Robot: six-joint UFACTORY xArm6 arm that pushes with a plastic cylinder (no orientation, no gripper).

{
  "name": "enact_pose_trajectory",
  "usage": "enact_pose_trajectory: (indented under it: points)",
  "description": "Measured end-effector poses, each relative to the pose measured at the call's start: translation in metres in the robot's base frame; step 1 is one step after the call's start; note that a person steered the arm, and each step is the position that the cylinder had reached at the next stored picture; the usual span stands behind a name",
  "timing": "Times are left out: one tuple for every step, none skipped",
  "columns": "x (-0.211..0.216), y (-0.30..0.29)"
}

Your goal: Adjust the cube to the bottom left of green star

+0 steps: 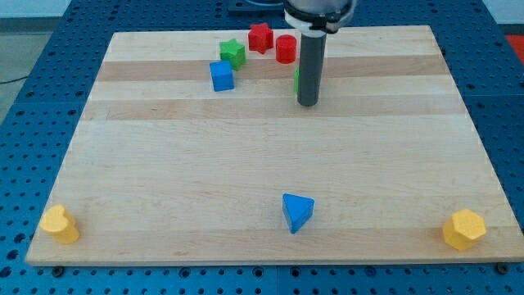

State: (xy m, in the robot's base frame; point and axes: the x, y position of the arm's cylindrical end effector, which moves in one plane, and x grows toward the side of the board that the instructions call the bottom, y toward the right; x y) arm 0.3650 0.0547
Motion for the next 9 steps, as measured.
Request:
enact_pose_trajectory:
  points:
    - [-0.017,0.000]
    - [-0.002,0.000]
    - [0.025,-0.021]
    - [0.023,-0.065]
    - [0.016,-0.090]
    - [0.016,-0.094]
    - [0.010,-0.094]
    - [-0.008,-0.094]
    - [-0.036,-0.091]
